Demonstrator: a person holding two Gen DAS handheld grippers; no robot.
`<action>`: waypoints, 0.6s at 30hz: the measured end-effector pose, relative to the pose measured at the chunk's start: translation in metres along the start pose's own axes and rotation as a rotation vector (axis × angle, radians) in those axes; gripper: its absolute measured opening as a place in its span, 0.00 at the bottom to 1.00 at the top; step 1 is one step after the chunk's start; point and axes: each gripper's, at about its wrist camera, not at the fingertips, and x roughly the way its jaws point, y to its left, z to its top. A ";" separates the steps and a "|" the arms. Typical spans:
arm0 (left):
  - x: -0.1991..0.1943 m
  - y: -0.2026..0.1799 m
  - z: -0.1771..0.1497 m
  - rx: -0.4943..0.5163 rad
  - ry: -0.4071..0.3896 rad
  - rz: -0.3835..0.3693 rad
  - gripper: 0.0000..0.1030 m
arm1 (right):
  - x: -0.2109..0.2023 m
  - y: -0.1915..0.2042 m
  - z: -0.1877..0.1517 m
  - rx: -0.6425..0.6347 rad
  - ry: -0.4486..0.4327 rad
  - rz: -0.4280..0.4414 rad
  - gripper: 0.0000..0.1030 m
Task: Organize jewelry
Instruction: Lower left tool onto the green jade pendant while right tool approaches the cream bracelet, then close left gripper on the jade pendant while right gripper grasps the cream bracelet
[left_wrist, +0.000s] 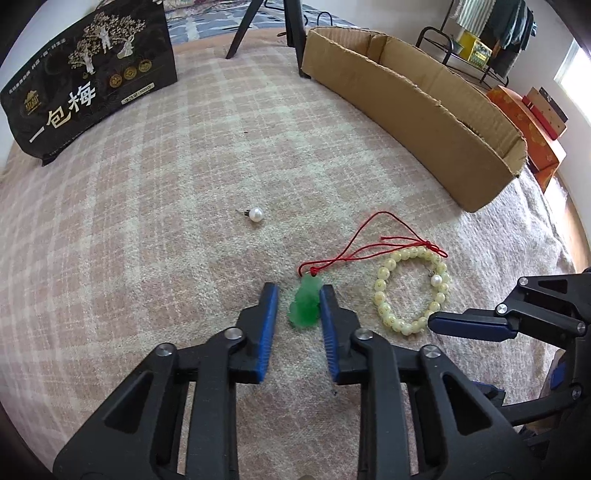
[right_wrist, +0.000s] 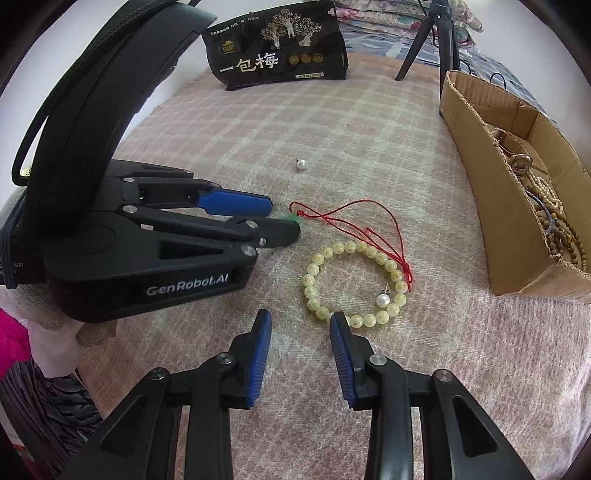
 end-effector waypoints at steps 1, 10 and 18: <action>0.000 0.001 0.001 -0.008 0.000 -0.001 0.16 | 0.000 0.000 0.001 -0.003 -0.002 -0.002 0.33; 0.001 0.007 0.002 -0.032 -0.002 -0.023 0.15 | 0.001 0.006 0.010 -0.036 -0.028 -0.026 0.33; -0.003 0.014 0.001 -0.051 -0.009 -0.024 0.15 | 0.016 0.006 0.018 -0.060 -0.011 -0.059 0.33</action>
